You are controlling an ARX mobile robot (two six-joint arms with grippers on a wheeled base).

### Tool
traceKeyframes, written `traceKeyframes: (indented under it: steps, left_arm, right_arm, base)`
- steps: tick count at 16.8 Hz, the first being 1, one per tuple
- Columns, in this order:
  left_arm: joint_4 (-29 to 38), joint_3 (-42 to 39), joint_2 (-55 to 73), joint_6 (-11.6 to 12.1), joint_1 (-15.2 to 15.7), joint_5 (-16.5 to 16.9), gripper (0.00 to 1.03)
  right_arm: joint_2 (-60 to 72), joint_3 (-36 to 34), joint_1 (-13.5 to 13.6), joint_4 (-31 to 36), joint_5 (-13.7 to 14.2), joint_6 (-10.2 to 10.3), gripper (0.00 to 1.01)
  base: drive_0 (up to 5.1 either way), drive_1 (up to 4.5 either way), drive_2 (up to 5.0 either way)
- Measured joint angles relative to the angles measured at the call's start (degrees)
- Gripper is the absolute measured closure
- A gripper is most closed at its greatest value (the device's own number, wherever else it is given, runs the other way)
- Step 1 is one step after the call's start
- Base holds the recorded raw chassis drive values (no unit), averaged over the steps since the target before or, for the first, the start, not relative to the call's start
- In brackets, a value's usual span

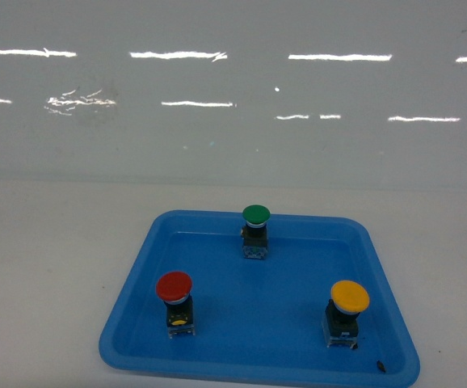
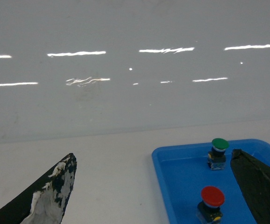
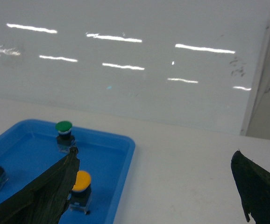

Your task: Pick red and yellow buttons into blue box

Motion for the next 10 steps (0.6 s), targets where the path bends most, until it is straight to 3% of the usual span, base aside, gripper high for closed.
traceKeyframes:
  steps: [3,6,10]
  left_arm:
    - [5.9,11.3,22.8,1.6,-2.4,-0.2,0.05]
    - [5.9,18.9,39.7,2.9,-5.6,-2.2,0.05]
    - [6.1,21.2,45.1,2.9,-7.5,-2.9,0.05]
  right_arm:
    - [24.0,7.3,1.0,12.4,-3.3,0.6,0.03]
    - [42.9,16.9,3.1,11.4,-7.1,0.8,0.03]
    - [50.4,22.5,5.9,10.7,-7.4,1.2,0.03]
  base:
    - [0.0,0.00,0.0]
    - [0.0,0.00,0.0]
    - [0.0,0.00,0.0]
